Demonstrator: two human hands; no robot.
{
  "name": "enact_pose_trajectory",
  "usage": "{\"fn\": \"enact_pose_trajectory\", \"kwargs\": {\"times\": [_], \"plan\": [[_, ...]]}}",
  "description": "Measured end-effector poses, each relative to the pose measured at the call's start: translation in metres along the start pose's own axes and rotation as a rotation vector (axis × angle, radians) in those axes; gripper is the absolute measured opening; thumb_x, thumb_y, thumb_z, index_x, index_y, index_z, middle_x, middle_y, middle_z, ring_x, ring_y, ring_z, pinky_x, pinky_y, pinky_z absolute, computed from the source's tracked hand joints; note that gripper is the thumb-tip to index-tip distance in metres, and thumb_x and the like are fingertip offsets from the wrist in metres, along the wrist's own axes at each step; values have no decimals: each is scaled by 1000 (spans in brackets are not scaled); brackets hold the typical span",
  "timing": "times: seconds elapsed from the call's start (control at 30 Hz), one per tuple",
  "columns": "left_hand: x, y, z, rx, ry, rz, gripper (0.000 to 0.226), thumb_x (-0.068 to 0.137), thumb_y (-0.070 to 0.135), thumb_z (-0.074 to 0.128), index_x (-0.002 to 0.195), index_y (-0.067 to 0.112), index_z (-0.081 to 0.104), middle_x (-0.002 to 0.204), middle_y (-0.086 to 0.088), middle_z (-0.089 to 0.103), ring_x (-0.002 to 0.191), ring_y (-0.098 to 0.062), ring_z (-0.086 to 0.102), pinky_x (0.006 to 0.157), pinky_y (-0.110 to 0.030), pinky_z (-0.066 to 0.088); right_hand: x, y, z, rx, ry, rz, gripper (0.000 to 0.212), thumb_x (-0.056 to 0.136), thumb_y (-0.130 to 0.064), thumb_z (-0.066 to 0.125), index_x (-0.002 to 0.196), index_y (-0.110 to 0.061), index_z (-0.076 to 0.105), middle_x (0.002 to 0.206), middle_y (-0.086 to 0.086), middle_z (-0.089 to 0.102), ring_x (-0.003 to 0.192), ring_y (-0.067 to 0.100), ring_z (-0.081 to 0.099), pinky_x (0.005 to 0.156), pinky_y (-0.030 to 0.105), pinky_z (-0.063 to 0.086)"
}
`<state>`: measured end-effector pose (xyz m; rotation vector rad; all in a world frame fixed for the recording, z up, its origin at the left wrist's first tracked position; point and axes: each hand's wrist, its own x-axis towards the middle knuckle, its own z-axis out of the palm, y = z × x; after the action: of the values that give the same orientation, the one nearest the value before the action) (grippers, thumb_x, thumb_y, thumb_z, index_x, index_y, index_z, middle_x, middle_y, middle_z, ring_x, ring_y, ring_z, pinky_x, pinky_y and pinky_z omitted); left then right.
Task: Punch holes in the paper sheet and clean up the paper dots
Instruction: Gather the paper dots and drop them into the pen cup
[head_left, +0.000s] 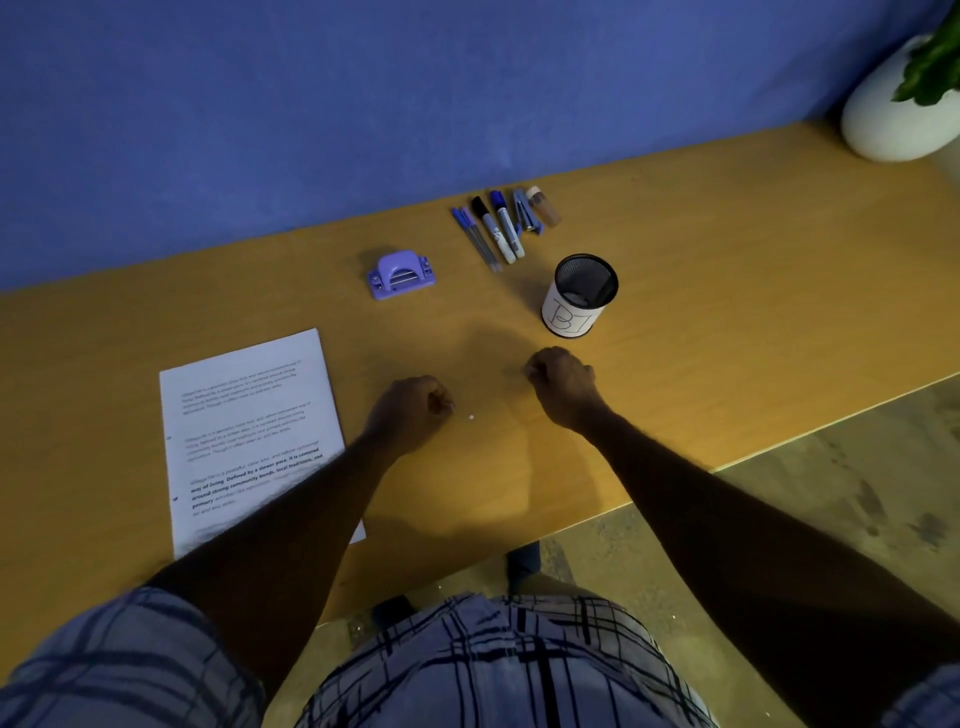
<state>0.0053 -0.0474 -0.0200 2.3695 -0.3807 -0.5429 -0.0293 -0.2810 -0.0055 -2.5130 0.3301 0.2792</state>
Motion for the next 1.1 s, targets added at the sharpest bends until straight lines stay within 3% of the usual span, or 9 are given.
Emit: {"fn": "enact_pose_trajectory", "kwargs": {"times": [0.3,0.57,0.67,0.77,0.97,1.1], "plan": [[3,22,26,266,49,44,13,85,28,65,92,21,73,100,1,70,93,-21,64,72,-29,45,-11,7,-2,115,-88,-6,12,96,-21,49,86,-21,55,92,-3,55,88,17,52,86,42,42],[10,19,29,350,1,85,16,89,28,60,95,20,72,105,-2,67,98,-25,62,80,-35,51,-15,10,-12,433,-48,46,19,97,-14,51,88,1,59,79,8,55,73,17,49,67,31,39],[8,17,32,390,-20,135,17,91,26,56,97,17,69,104,-3,64,96,-25,60,77,-36,52,-10,5,-25,499,21,35,20,96,-13,53,77,-13,56,69,-3,51,64,8,46,61,27,37],[8,13,34,416,-31,148,16,92,28,54,98,16,64,103,-3,60,97,-25,57,76,-36,49,-6,2,-40,484,91,-28,34,97,-11,53,67,-26,46,62,-7,44,58,6,40,56,26,33],[1,9,34,339,19,178,13,91,26,59,98,16,63,98,-3,59,91,-23,57,72,-36,49,1,5,-55,482,129,-65,25,97,-11,51,75,2,52,66,7,44,61,13,39,60,33,33],[-4,6,36,317,74,198,13,90,24,60,96,14,66,100,-4,58,90,-24,57,71,-35,48,-1,8,-52,474,133,-61,26,97,-12,51,81,9,54,69,12,47,64,16,41,61,32,34]]}}
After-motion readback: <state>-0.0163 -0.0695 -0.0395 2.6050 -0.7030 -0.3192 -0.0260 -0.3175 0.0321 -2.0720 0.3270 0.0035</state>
